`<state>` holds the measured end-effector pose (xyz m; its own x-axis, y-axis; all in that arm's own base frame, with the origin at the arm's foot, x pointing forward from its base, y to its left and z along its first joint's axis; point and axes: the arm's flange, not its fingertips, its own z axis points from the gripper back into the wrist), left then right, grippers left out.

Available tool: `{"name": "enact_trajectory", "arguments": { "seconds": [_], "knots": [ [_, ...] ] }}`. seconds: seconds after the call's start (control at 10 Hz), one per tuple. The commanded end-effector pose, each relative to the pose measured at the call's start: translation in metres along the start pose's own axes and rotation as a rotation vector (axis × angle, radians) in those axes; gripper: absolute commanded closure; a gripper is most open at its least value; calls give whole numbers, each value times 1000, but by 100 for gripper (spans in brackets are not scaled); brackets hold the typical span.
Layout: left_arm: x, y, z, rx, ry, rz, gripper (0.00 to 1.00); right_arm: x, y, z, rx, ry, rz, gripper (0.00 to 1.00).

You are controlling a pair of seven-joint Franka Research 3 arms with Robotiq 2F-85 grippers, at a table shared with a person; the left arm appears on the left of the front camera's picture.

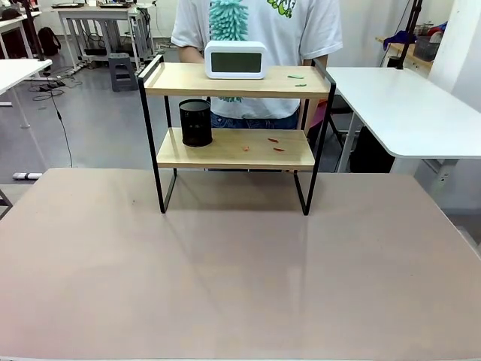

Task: Clean the shelf.
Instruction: Pick up the Duster from the human.

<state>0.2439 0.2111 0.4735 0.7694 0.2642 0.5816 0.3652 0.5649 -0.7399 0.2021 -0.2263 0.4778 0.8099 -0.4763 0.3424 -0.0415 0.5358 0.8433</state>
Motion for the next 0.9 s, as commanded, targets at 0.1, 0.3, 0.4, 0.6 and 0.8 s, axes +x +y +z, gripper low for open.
{"name": "enact_trajectory", "arguments": {
  "seconds": [0.1,0.3,0.4,0.6,0.8],
  "knots": [
    [12,-41,-15,0,61,-105,0,-2,60,-11,0,46,125,0],
    [12,-41,-15,0,61,-105,0,-2,60,-11,0,46,125,0],
    [12,-41,-15,0,61,-105,0,-2,60,-11,0,46,125,0],
    [12,-41,-15,0,61,-105,0,-2,60,-11,0,46,125,0],
    [12,-41,-15,0,61,-105,0,-2,60,-11,0,46,125,0]
  ]
}}
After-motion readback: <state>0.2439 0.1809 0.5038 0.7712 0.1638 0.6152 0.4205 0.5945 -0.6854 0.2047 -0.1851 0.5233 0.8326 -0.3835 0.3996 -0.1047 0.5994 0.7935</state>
